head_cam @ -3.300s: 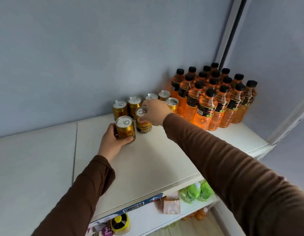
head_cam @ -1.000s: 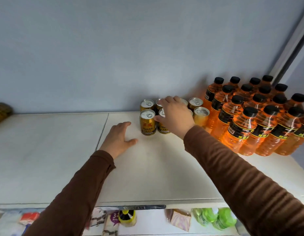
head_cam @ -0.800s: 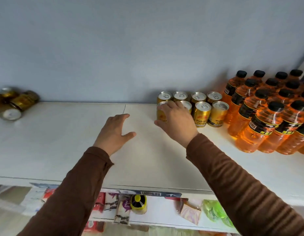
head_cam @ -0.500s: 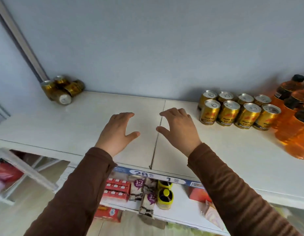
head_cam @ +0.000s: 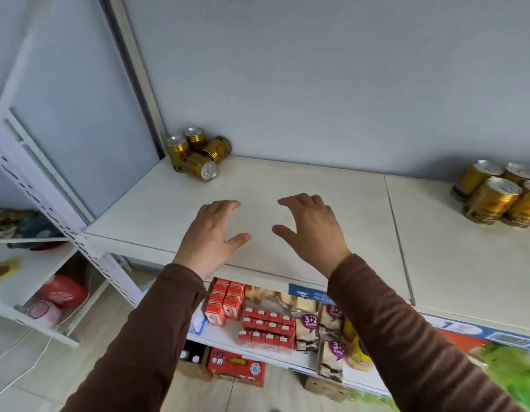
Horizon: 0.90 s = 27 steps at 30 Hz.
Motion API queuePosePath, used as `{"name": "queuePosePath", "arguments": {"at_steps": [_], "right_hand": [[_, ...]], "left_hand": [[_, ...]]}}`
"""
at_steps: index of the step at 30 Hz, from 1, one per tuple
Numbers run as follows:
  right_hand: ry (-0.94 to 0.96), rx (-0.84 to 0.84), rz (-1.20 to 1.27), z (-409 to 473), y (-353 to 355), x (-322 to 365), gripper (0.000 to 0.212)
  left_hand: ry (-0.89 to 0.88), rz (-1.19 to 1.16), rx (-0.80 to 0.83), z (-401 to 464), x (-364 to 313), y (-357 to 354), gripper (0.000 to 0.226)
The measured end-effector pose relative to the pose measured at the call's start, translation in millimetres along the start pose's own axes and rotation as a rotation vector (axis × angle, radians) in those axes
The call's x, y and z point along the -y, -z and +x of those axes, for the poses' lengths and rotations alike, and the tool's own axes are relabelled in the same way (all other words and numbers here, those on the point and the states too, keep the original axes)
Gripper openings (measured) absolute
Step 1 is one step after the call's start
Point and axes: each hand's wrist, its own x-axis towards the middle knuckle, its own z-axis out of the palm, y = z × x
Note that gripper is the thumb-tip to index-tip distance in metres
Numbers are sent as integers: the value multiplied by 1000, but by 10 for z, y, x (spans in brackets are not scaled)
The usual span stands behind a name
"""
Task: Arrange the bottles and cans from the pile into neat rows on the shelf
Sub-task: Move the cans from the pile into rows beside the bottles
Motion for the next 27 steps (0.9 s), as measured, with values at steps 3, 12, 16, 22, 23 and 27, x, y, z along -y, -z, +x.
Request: {"name": "queuePosePath", "arguments": {"at_steps": [3, 12, 16, 22, 23, 27], "right_hand": [[25, -6, 27, 313, -182, 183, 52], [41, 24, 172, 1280, -774, 628, 59], [-41, 44, 316, 1655, -1089, 780, 69], [-270, 59, 513, 2184, -1587, 1024, 90], [-307, 54, 533, 2254, -1663, 1064, 92], [-406, 5, 548, 2413, -1907, 1180, 90]], "left_hand": [[23, 4, -6, 144, 339, 64, 65], [130, 16, -28, 643, 1263, 258, 66], [166, -19, -38, 913, 1676, 295, 71], [223, -219, -56, 1500, 2318, 354, 79], [231, -247, -55, 1615, 2406, 354, 81], [274, -357, -29, 2067, 2632, 297, 88]]}}
